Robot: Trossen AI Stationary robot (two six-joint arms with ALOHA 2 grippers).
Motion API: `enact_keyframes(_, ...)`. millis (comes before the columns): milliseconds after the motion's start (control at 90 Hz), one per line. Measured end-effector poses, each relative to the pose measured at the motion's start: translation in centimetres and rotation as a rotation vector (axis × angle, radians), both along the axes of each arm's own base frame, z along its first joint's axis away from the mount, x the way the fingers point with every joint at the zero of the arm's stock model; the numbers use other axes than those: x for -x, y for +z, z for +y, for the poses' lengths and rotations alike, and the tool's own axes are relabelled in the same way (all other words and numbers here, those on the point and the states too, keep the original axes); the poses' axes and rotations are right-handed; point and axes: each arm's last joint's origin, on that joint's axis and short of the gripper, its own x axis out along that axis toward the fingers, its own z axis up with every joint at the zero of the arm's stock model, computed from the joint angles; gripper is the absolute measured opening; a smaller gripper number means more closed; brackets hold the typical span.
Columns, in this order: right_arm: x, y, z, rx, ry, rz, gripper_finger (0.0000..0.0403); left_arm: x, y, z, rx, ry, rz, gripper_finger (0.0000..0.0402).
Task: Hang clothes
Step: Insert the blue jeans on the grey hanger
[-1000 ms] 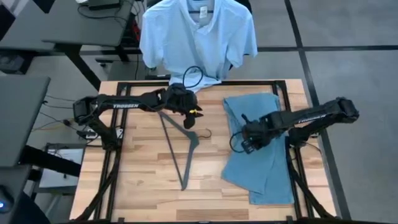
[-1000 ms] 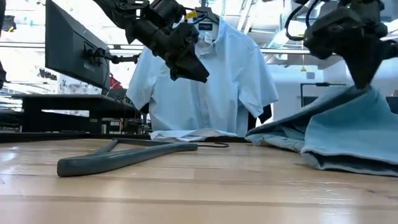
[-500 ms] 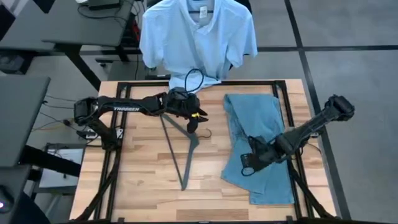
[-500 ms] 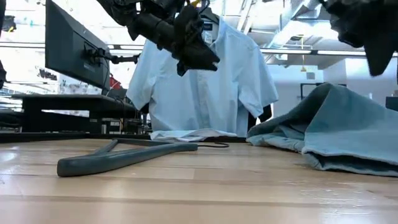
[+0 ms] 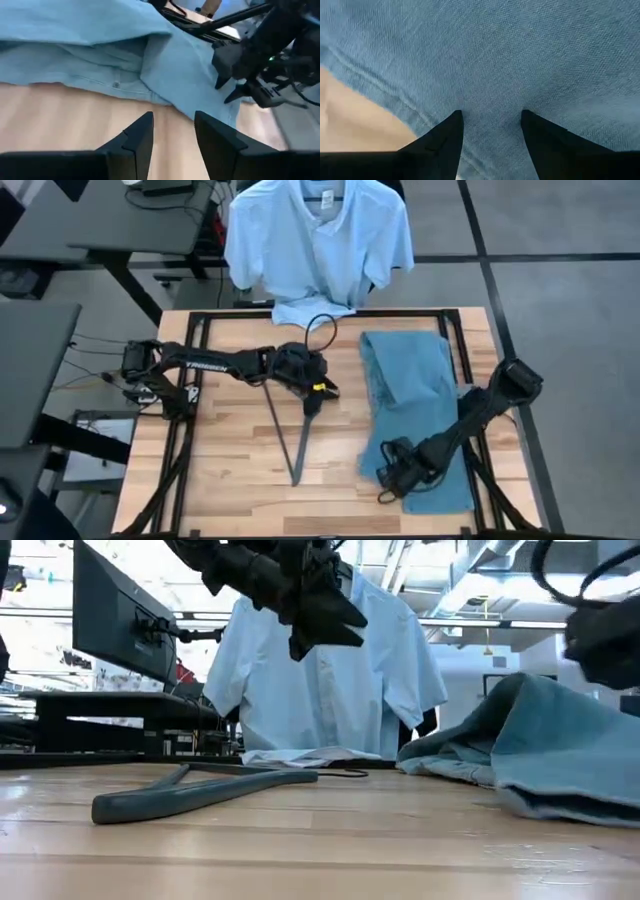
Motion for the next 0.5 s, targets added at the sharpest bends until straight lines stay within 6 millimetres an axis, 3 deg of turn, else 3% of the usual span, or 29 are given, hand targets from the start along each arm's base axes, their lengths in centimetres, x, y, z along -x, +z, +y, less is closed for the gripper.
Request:
enact_keyframes(200,3.0,2.0,4.1,-0.040,0.050,0.041,0.0177,0.0,-0.2,-2.6,0.008,-0.041,0.025,0.0127)
enact_keyframes(378,5.1,2.8,5.1,0.023,0.003,0.096,0.0176,-0.1,0.0,-4.8,-0.050,-0.011,-0.003,0.0127)
enact_keyframes(500,6.0,2.8,5.3,0.082,-0.018,0.085,0.0175,-1.1,0.2,-5.5,-0.044,0.017,-0.117,0.0127)
